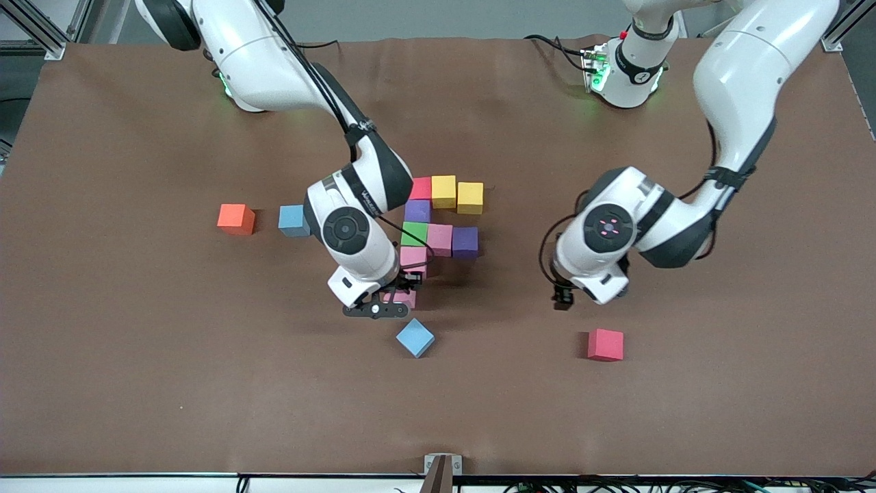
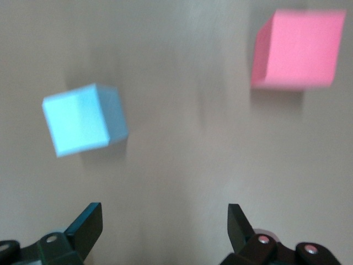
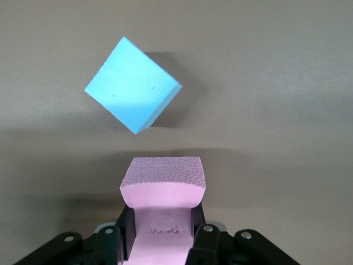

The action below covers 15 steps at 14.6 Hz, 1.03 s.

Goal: Arrange 11 blocks into digit 3
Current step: 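Place the pink cube at the column while the left gripper reaches red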

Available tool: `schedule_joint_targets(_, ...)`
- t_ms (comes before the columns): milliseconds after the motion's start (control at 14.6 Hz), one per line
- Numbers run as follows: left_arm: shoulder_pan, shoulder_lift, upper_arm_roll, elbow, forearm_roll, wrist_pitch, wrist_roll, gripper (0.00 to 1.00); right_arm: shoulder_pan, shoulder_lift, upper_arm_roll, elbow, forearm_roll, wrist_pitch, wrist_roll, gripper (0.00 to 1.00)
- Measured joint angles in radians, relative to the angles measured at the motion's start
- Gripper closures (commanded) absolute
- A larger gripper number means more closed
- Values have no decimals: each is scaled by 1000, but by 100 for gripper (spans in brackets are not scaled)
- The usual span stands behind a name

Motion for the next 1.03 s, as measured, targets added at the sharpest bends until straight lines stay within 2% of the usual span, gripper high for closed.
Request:
schedule_joint_targets(137,45,1,3,-2,34,4,39,0,9,60,-1,84,-14,-31,28,100)
schedule_joint_targets(343,101,12,6,-7,85,51,84,0,18,112,-2,133,-22,-38,42,100)
schedule_joint_targets(755,122,53,83,-7,103,166,202,0,25,134,-3,142,-37,-58,45,100)
schedule_joint_targets(1030,121,100,97,54,103,193,209,0,30,138,-3,142,-39,-70,66,100)
